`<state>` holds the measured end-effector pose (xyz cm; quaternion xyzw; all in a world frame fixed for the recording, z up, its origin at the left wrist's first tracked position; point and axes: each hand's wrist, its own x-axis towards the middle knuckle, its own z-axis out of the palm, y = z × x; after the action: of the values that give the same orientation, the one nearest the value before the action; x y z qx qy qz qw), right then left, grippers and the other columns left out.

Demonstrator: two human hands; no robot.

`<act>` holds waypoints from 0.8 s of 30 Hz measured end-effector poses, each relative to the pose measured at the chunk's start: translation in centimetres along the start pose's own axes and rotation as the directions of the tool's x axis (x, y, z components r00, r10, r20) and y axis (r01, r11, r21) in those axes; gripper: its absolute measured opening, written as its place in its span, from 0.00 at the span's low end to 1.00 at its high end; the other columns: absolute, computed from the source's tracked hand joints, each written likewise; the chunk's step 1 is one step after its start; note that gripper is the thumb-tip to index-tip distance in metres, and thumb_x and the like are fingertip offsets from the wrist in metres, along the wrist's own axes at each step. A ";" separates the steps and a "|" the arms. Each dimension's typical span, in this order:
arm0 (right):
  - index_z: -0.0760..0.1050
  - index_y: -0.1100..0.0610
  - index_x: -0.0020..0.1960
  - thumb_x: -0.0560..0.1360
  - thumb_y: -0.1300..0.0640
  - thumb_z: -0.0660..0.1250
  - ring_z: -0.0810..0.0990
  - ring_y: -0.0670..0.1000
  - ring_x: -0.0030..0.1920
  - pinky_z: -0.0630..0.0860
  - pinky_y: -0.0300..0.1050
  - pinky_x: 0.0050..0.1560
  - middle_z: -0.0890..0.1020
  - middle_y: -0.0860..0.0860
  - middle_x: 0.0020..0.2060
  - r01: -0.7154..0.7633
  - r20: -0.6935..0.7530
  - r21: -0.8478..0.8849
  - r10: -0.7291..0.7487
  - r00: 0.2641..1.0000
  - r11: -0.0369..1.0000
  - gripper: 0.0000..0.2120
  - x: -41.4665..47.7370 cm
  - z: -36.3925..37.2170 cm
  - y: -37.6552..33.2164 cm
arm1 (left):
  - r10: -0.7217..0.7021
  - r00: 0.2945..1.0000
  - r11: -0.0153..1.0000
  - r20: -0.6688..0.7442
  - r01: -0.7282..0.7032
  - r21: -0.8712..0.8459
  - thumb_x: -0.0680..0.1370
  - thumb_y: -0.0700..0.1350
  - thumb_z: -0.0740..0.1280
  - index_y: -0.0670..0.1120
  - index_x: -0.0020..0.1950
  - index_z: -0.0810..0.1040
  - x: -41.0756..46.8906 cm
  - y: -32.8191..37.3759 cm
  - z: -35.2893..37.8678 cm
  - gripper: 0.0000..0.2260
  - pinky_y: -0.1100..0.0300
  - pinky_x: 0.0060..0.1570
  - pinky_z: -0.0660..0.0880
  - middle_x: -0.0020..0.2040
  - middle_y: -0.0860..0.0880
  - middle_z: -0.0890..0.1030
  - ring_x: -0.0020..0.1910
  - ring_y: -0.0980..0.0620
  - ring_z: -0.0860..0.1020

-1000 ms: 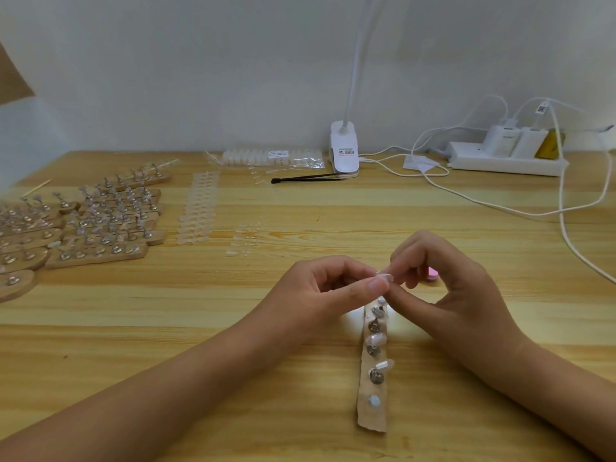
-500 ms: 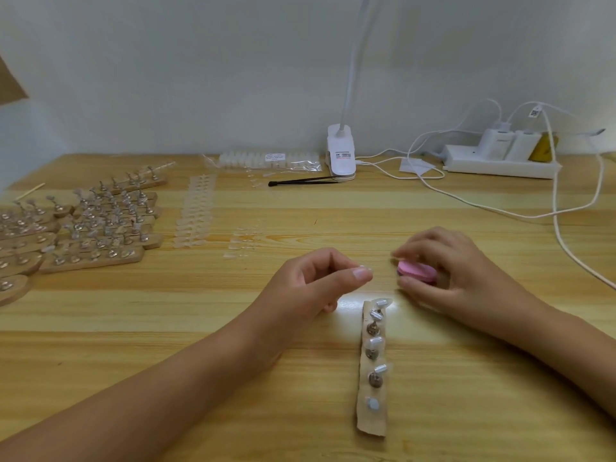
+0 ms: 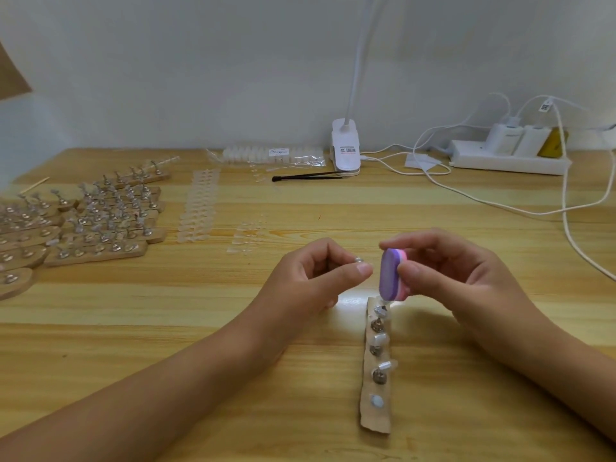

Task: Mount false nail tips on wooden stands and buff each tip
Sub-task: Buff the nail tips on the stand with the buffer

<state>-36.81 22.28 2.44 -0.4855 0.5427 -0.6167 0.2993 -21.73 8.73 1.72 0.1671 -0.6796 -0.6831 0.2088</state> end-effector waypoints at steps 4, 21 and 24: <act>0.82 0.56 0.52 0.68 0.56 0.71 0.83 0.46 0.39 0.79 0.35 0.44 0.85 0.51 0.39 0.033 -0.029 -0.026 -0.034 0.999 0.999 0.13 -0.1 0.2 -0.1 | 0.054 0.996 0.991 0.065 -0.061 0.116 0.67 0.55 0.73 0.54 0.37 0.78 -0.4 0.0 0.4 0.07 0.69 0.35 0.67 0.34 0.50 0.72 0.33 0.57 0.69; 0.82 0.50 0.52 0.71 0.50 0.71 0.80 0.61 0.45 0.79 0.50 0.50 0.83 0.56 0.44 0.123 -0.014 -0.170 -0.127 0.992 0.978 0.11 -0.4 0.8 0.1 | 0.041 0.998 0.997 0.045 -0.044 0.071 0.70 0.49 0.71 0.48 0.39 0.77 -0.2 0.1 0.2 0.06 0.70 0.34 0.68 0.35 0.47 0.70 0.32 0.57 0.68; 0.83 0.49 0.52 0.72 0.52 0.74 0.81 0.55 0.47 0.79 0.46 0.51 0.83 0.55 0.46 0.127 -0.087 -0.137 -0.139 0.986 0.982 0.09 -0.1 0.8 0.1 | 0.065 0.993 0.990 0.095 -0.076 0.119 0.69 0.52 0.74 0.54 0.38 0.78 -0.4 -0.1 0.3 0.06 0.69 0.35 0.67 0.33 0.50 0.67 0.32 0.56 0.67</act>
<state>-36.05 22.06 2.29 -0.5091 0.5619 -0.6210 0.1986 -21.57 9.20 1.58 0.1242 -0.7343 -0.6394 0.1909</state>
